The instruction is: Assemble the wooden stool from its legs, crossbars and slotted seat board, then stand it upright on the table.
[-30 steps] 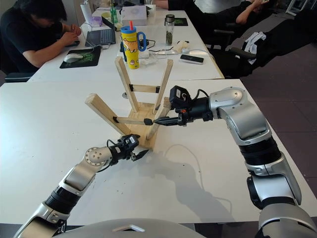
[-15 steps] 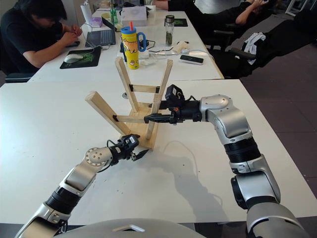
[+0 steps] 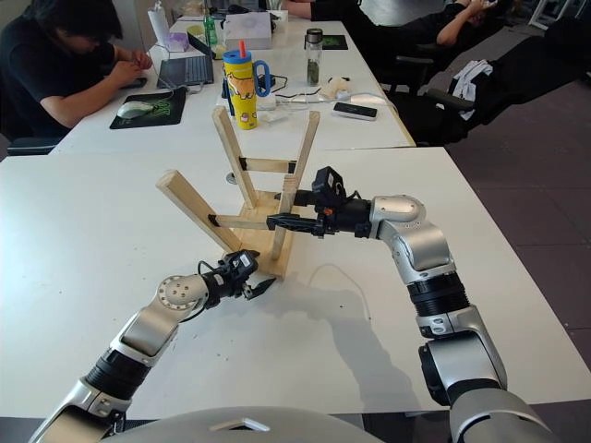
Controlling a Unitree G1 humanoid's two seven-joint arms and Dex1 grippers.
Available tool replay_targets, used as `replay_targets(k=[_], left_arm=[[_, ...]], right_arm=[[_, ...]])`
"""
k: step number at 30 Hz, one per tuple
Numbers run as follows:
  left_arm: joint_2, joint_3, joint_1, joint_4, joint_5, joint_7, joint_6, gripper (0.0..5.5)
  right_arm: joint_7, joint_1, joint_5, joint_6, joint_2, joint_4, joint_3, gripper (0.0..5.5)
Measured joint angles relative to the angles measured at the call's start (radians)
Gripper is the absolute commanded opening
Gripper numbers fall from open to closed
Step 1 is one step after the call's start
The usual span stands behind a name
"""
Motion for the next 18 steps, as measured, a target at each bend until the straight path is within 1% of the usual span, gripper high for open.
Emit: replay_targets(k=[7,8,10,12,18], left_arm=[[-0.004,0.006,-0.004,0.003,0.0,0.003,0.01,3.76],[-0.005,0.007,-0.004,0.004,0.0,0.004,0.011,3.76],[-0.021,0.013,-0.006,0.013,-0.002,0.009,0.015,3.76],[-0.056,0.013,-0.007,0.018,-0.015,0.009,0.015,3.76],[-0.111,0.034,-0.01,0.052,-0.029,0.036,0.015,3.76]], right_arm=[[0.009,-0.008,-0.008,-0.062,0.003,0.036,0.018,2.07],[0.009,-0.008,-0.008,-0.063,0.004,0.038,0.018,2.43],[0.0,-0.007,-0.016,-0.045,0.014,0.071,0.027,2.72],[-0.042,0.044,-0.04,-0.014,0.04,0.148,0.043,3.06],[-0.043,0.063,-0.032,0.019,0.039,0.141,0.014,4.06]])
